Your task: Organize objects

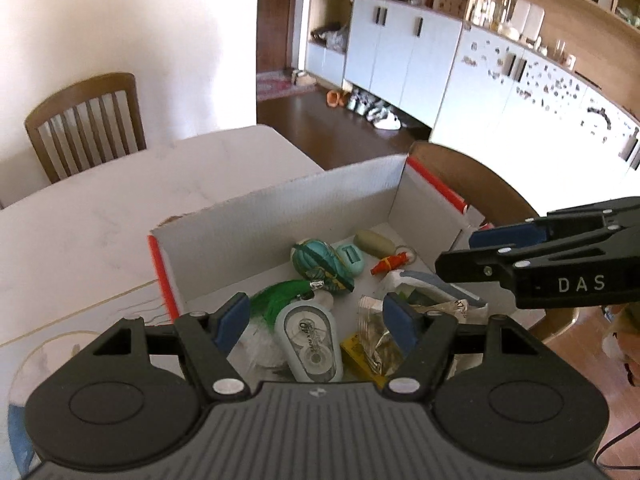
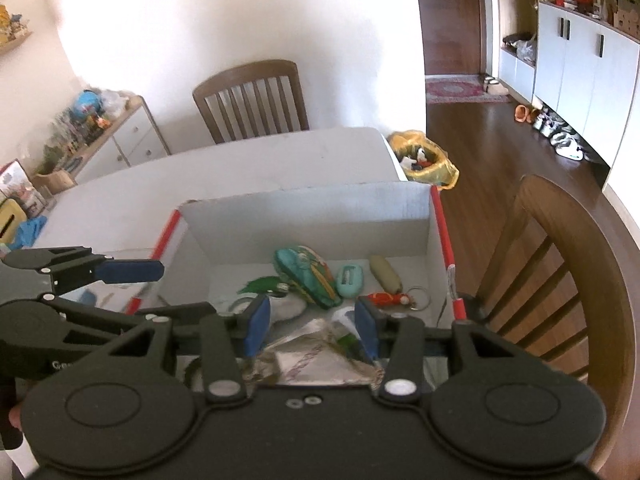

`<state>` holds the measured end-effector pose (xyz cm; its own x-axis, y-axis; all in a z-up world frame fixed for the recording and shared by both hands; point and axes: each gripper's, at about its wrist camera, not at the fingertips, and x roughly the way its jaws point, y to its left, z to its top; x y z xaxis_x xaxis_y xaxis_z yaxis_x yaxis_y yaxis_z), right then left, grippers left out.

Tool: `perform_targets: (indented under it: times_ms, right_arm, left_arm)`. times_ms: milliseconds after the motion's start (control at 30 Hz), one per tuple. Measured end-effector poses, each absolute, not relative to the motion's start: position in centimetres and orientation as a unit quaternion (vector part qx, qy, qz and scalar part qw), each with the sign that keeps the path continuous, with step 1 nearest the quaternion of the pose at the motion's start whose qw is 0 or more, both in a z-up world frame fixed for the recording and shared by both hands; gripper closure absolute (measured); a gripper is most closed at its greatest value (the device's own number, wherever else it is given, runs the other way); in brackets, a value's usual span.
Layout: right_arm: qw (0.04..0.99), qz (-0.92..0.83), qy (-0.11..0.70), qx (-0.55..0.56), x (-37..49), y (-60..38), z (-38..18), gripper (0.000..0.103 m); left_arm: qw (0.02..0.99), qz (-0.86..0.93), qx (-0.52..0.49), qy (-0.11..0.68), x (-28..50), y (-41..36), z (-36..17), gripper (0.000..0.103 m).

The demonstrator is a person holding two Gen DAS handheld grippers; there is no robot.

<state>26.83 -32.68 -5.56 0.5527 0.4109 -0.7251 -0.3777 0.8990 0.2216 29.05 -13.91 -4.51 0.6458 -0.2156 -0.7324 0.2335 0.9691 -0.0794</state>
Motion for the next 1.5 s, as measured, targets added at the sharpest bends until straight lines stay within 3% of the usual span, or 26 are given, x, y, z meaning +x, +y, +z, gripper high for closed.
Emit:
perform_targets:
  times_ms: [567,733,967,1267,1367,1500]
  right_arm:
    - [0.904,0.219,0.366,0.014,20.3,-30.7,-2.8,0.056]
    - [0.910,0.212,0.355,0.021,19.0,-29.8,-2.7,0.044]
    - [0.915,0.207,0.345,0.028,17.9,-28.7,-2.5,0.037]
    - [0.927,0.200,0.315,0.032,15.7,-27.7,-1.9,0.002]
    - [0.929,0.200,0.311,0.037,15.1,-27.4,-1.9,0.001]
    - [0.928,0.195,0.314,0.044,14.5,-27.0,-2.1,0.001]
  left_arm:
    - [0.931,-0.128,-0.006,0.343,23.3,-10.0,-0.8,0.029]
    - [0.934,-0.125,-0.007,0.336,22.1,-8.6,-0.4,0.029]
    - [0.936,-0.128,-0.012,0.328,20.8,-6.9,-0.3,0.022]
    - [0.938,-0.130,-0.015,0.320,19.8,-5.3,-0.3,0.012]
    - [0.938,-0.133,-0.026,0.319,19.5,-4.5,-0.5,0.000]
    - [0.938,-0.133,-0.029,0.318,19.2,-3.9,-0.6,0.000]
